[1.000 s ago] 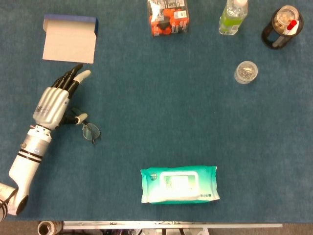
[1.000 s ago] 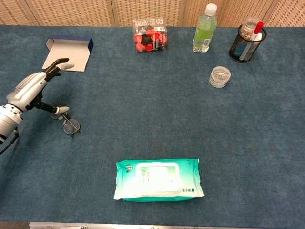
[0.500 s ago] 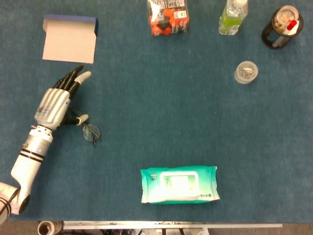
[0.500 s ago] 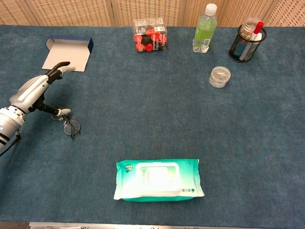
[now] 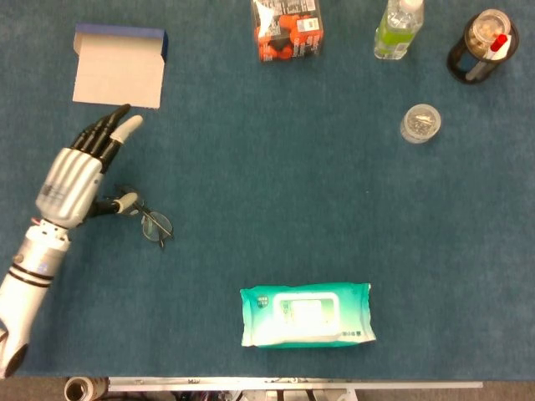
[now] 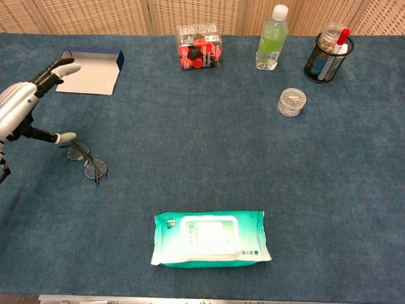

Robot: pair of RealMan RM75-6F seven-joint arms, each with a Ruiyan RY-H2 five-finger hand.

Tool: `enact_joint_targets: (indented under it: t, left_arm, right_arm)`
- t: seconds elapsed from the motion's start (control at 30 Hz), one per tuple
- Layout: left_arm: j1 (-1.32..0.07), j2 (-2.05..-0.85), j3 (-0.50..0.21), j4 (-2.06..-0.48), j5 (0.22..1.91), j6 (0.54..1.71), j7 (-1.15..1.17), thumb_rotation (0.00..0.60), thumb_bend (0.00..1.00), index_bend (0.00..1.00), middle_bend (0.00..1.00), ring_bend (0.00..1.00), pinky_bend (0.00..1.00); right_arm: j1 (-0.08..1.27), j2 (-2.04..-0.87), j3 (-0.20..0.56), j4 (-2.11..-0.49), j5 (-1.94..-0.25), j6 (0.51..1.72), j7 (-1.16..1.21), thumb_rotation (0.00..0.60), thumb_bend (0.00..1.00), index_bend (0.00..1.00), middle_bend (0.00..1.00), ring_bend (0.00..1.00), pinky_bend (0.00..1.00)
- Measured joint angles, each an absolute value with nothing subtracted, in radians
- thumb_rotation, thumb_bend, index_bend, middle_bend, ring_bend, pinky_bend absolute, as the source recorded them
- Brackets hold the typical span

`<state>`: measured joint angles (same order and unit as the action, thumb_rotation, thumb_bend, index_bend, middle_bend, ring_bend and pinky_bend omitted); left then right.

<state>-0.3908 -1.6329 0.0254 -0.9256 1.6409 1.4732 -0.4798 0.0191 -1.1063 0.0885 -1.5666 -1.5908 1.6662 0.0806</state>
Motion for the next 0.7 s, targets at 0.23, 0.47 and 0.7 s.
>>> enact_joint_targets:
  t: [0.23,0.47,0.7]
  left_arm:
    - [-0.371,-1.381,0.031,-1.33,1.624,1.456,-0.164,0.6,0.02,0.0,0.0,0.08,0.15]
    - [-0.321,-1.203,0.035,-1.553,1.551,1.438,0.165,0.6,0.02,0.0,0.0,0.08,0.15]
    - [-0.267,-1.162,0.025,-1.567,1.499,1.452,0.181,0.6,0.02,0.0,0.0,0.08,0.15]
  right_arm:
    - [-0.009,-1.119,0.086,-1.558,-1.589,1.707,0.063,0.6,0.41,0.59,0.4,0.36,0.44]
    - [-0.045,-1.133,0.088,-1.545,-1.58,1.759,0.054,0.6,0.41,0.59,0.4,0.36,0.44]
    - [-0.057,-1.143,0.095,-1.535,-1.578,1.775,0.049,0.6,0.41,0.59,0.4,0.36,0.44]
